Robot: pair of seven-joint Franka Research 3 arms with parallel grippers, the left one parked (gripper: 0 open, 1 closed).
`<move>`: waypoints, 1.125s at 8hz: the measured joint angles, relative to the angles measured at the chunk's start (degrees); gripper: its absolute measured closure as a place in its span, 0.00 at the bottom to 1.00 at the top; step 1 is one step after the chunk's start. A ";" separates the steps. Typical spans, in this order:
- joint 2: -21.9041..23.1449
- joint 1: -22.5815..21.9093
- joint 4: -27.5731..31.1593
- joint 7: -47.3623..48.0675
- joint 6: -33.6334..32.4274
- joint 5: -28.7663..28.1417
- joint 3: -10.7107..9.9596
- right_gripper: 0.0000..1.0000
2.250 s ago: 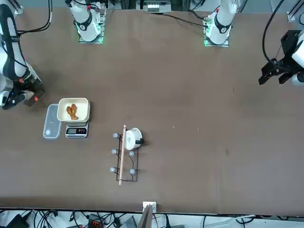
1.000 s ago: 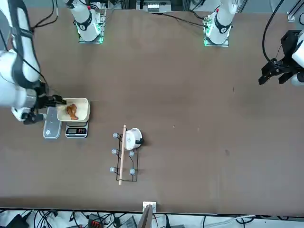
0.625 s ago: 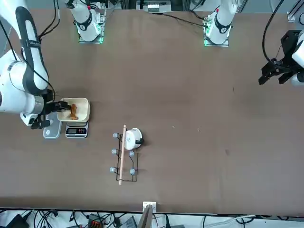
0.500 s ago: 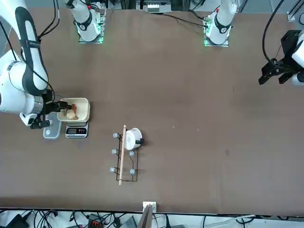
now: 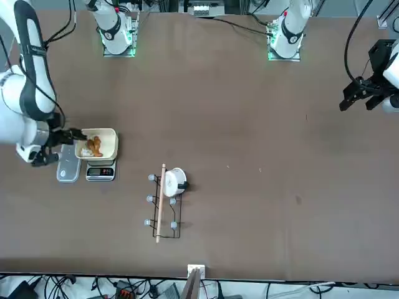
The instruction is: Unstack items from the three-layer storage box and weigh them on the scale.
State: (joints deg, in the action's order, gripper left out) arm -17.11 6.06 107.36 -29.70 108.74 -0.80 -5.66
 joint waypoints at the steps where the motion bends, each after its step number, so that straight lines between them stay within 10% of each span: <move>1: 0.69 1.14 0.00 -6.44 -0.90 4.05 -1.44 0.64; 3: 1.08 3.58 0.63 -15.01 -1.18 10.25 -2.48 0.98; 9: -0.62 4.63 13.92 -16.26 16.58 20.11 -2.41 0.98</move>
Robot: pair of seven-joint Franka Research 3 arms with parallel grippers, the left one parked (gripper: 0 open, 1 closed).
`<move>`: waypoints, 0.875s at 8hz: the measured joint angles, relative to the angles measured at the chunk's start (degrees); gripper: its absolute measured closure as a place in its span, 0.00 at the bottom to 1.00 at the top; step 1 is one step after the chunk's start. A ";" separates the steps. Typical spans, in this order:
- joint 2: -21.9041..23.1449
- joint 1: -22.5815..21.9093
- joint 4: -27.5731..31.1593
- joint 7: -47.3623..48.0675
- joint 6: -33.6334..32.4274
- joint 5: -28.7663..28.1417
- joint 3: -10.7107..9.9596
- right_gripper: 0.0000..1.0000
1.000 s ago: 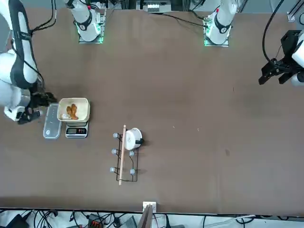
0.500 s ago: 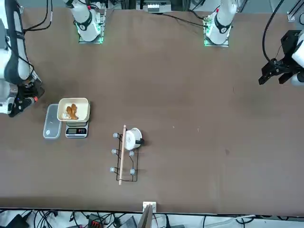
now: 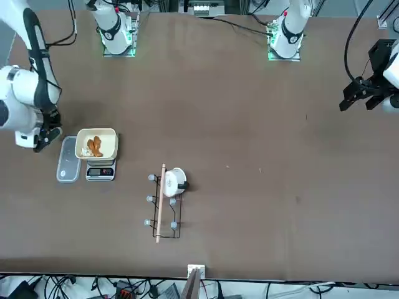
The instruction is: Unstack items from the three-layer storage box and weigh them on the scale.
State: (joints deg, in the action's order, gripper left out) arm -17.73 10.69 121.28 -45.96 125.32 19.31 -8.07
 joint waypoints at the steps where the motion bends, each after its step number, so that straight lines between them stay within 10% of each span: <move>1: -0.31 0.95 0.26 0.00 0.53 2.39 -0.03 0.98; 7: -0.80 7.02 1.91 -0.11 0.68 6.89 -0.57 0.98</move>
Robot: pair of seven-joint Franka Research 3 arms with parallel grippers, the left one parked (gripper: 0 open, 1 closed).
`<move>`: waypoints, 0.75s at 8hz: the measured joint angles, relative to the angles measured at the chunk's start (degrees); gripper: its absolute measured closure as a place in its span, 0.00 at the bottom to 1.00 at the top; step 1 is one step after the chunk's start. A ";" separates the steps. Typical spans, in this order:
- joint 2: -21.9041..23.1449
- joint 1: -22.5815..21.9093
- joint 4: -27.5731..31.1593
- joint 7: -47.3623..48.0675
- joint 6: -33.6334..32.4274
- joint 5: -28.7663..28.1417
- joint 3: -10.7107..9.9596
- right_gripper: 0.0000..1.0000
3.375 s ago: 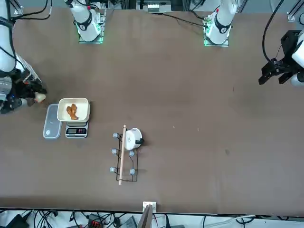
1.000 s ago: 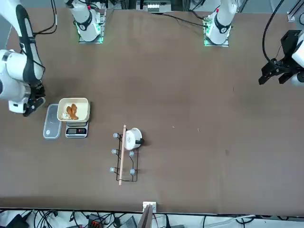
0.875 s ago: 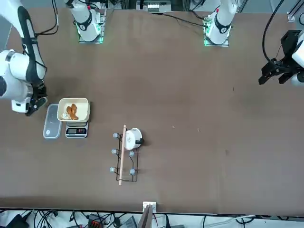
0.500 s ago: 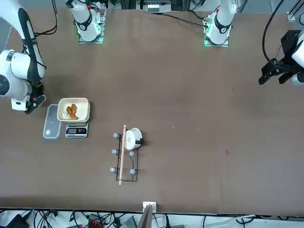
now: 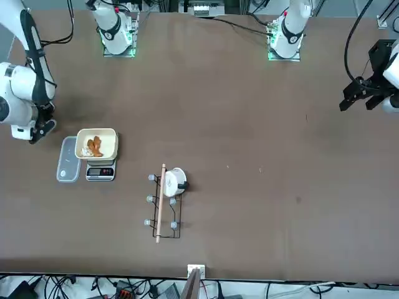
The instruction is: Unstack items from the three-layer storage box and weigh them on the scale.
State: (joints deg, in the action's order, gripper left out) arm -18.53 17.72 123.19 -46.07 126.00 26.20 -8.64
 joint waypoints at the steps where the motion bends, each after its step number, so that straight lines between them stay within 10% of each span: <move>1: 0.01 0.99 0.16 -0.05 0.00 0.04 -0.02 0.98; 6: 0.11 4.04 0.86 -0.06 0.37 1.28 0.01 0.98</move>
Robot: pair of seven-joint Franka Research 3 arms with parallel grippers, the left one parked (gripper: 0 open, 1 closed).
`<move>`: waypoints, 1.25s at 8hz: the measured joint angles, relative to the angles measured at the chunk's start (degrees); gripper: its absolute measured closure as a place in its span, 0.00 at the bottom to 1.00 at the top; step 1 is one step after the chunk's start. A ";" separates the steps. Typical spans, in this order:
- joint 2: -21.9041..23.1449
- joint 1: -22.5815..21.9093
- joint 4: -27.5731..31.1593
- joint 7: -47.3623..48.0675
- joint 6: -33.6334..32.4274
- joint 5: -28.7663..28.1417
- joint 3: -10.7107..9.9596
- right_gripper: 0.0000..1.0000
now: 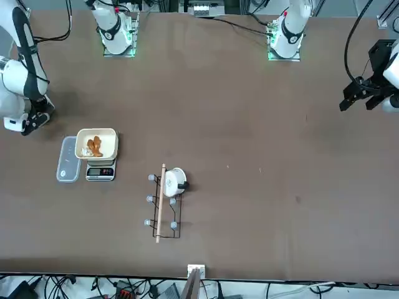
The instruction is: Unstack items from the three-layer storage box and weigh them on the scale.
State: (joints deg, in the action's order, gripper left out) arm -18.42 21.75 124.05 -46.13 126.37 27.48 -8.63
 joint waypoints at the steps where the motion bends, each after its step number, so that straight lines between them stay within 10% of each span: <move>1: 0.01 0.01 0.01 0.00 0.00 0.00 0.01 0.98; 5: 1.29 0.12 -0.12 5.20 0.22 -2.04 2.07 0.94; 7: 2.45 -0.12 -1.02 6.62 0.22 -4.92 5.75 0.81; 10: -0.69 0.45 -1.71 6.60 3.80 2.17 5.84 0.61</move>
State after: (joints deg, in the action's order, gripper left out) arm -19.11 22.20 122.34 -39.53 130.16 29.65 -2.79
